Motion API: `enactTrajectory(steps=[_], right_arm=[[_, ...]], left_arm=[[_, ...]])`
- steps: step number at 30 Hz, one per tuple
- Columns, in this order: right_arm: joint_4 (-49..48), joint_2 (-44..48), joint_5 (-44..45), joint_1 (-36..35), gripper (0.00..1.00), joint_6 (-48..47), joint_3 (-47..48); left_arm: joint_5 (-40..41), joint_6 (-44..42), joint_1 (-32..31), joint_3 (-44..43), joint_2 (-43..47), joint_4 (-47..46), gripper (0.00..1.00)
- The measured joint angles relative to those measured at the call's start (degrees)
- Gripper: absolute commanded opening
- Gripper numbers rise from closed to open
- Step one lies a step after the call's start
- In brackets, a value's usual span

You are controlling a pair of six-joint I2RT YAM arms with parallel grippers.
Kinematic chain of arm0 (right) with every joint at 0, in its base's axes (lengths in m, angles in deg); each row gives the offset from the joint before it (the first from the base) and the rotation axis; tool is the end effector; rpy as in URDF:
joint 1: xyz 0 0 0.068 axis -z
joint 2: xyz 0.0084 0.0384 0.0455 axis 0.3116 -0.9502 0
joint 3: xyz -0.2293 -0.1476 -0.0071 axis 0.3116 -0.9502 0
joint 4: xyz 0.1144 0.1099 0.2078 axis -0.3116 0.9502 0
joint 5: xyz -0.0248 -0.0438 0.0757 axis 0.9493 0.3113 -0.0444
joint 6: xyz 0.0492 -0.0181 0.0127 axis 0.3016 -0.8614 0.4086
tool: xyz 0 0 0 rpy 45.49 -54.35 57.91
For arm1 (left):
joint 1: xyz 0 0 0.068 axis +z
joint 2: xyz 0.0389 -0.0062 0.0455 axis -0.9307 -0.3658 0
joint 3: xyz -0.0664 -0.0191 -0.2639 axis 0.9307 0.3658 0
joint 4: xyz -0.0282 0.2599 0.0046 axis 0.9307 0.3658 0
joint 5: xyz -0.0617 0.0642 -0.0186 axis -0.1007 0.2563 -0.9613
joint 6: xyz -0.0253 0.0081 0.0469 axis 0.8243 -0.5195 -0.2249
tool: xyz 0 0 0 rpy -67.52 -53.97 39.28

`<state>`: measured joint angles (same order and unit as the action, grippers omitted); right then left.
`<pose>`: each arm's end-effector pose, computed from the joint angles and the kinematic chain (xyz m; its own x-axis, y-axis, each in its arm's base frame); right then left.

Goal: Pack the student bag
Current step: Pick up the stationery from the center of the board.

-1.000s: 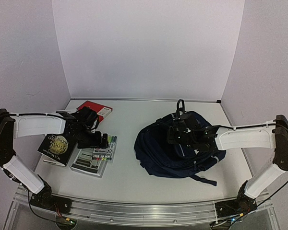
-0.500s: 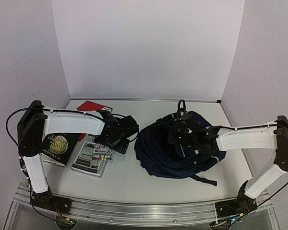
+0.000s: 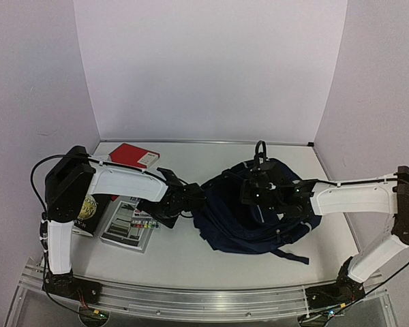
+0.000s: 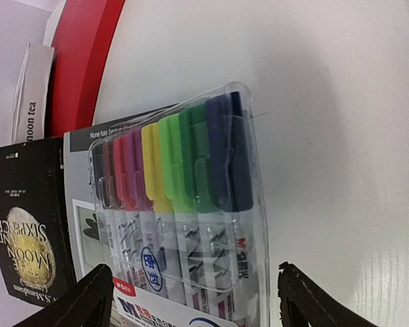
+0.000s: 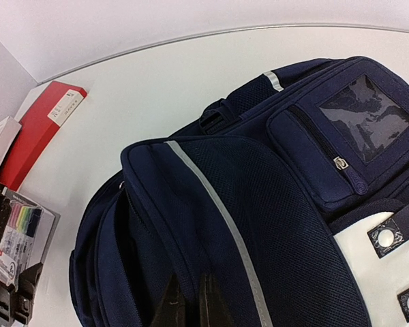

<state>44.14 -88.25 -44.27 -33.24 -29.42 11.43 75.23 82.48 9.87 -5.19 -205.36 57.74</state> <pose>0.2156 0.2489 0.2262 -0.5943 0.1374 -0.7924 -0.2278 0.9162 0.3297 0.2105 -0.3018 0.1568 -0.8300 0.4324 -0.3524 0.1972 0.8184 0.5398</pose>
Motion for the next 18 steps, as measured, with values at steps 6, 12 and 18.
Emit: enactTrajectory(steps=[6,12,18], right_arm=[[0.03,0.27,0.04,0.00,0.00,0.00,-0.04],[0.04,0.27,0.04,0.00,0.00,0.00,-0.04],[0.06,0.27,0.04,0.00,0.00,0.00,-0.04]], left_arm=[[1.62,0.73,0.00,0.02,-0.85,0.65,0.47],[3.14,1.09,-0.07,0.02,-0.85,1.19,0.21],[4.62,1.21,-0.17,0.07,-0.85,1.27,0.09]])
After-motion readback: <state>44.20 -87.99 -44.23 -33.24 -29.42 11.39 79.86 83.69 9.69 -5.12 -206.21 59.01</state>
